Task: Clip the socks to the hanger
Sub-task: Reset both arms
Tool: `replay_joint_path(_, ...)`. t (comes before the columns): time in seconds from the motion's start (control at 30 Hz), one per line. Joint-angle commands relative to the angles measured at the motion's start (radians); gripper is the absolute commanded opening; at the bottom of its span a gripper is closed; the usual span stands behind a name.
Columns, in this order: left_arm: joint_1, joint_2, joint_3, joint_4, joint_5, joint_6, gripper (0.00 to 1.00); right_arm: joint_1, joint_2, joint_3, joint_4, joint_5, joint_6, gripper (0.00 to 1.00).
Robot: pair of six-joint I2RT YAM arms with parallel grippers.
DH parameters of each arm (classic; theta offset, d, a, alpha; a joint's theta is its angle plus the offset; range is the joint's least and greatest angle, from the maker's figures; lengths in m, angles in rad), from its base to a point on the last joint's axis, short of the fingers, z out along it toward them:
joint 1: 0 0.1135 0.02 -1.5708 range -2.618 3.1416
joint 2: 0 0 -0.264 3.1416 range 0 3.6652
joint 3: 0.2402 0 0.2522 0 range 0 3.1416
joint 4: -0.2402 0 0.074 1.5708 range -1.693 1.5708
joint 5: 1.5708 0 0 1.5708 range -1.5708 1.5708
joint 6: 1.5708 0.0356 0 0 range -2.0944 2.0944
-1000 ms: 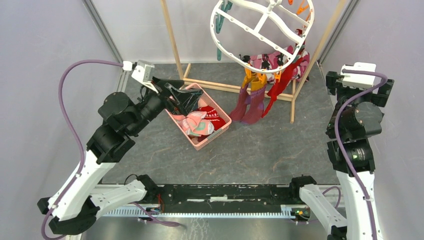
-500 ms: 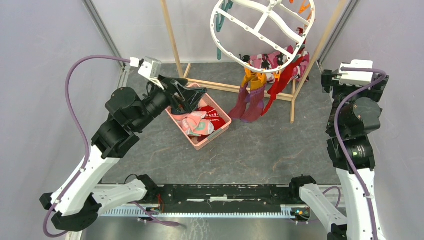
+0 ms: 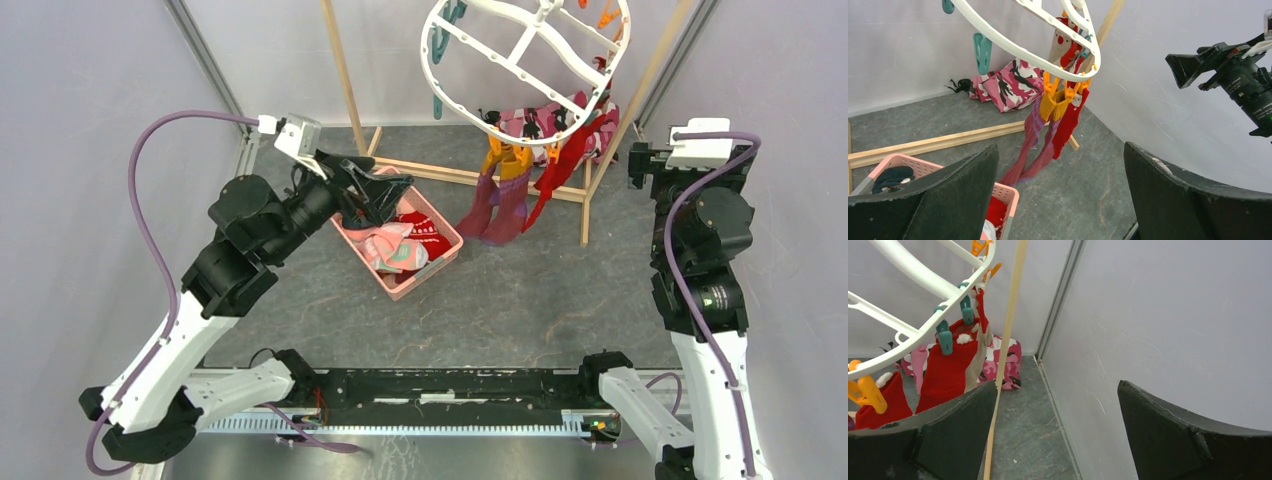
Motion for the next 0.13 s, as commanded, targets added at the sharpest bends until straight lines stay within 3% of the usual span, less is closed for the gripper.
replay_joint_path(0.0, 0.003, -0.019, 0.009, 0.022, -0.011, -0.019, 1.00, -0.003, -0.002, 0.039, 0.008, -0.019, 0.031, 0.98)
replay_joint_path(0.1, 0.003, -0.016, 0.011, 0.022, -0.012, -0.017, 1.00, -0.003, -0.004, 0.040, 0.000, -0.031, 0.039, 0.98)
